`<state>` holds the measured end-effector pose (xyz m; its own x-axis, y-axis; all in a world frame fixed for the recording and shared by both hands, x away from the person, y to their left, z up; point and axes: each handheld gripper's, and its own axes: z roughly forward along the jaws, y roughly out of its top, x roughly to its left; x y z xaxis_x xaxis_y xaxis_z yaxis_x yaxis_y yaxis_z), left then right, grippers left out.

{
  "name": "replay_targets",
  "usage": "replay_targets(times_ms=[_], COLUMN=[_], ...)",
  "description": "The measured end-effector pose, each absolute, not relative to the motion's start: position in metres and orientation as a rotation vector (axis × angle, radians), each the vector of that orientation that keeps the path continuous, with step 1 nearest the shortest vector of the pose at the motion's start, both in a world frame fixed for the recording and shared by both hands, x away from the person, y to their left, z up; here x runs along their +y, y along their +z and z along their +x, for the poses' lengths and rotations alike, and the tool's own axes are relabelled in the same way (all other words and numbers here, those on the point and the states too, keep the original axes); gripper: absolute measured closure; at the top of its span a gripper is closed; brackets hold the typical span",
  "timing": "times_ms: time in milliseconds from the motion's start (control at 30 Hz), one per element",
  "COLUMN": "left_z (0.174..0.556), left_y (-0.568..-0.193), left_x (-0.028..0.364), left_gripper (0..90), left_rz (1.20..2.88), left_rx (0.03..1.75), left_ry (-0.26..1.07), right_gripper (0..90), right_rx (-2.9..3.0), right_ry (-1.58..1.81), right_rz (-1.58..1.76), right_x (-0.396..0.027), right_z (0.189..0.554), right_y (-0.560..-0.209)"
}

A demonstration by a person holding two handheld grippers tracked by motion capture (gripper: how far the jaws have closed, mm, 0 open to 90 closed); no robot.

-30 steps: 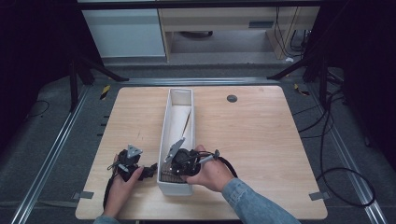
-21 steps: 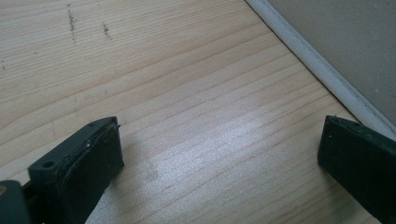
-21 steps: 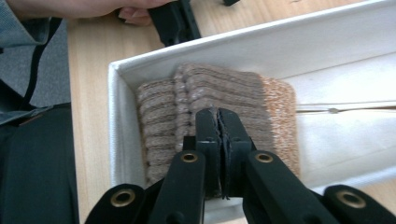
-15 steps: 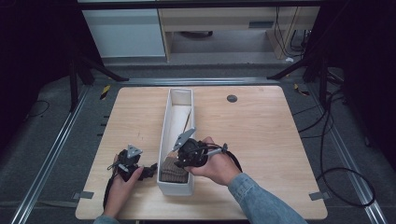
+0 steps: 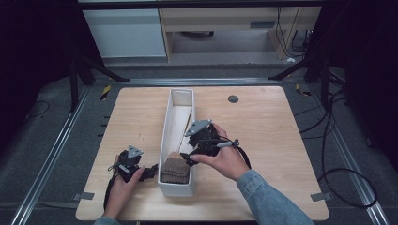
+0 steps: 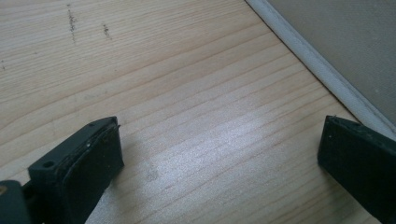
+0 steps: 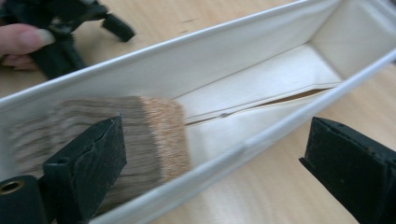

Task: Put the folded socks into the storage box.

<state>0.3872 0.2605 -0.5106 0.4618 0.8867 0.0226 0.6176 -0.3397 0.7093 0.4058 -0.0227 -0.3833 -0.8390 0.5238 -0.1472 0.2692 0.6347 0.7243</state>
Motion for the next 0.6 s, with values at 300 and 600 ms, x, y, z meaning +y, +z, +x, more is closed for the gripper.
replay_targets(times_ms=[300,600], left_z=[0.387,0.387], left_y=[-0.511,-0.511], left_x=[0.26,0.26], left_gripper=[0.0,0.0], left_rz=[2.077,2.078], left_rx=[1.247,1.247], left_ry=[0.547,0.546], right_gripper=[8.5,12.2], right_rx=[2.422,2.331], right_ry=[1.013,0.976], right_rz=[0.755,0.844], right_x=[-0.058,-0.093], right_z=[0.424,0.429], right_y=[-0.381,-0.386])
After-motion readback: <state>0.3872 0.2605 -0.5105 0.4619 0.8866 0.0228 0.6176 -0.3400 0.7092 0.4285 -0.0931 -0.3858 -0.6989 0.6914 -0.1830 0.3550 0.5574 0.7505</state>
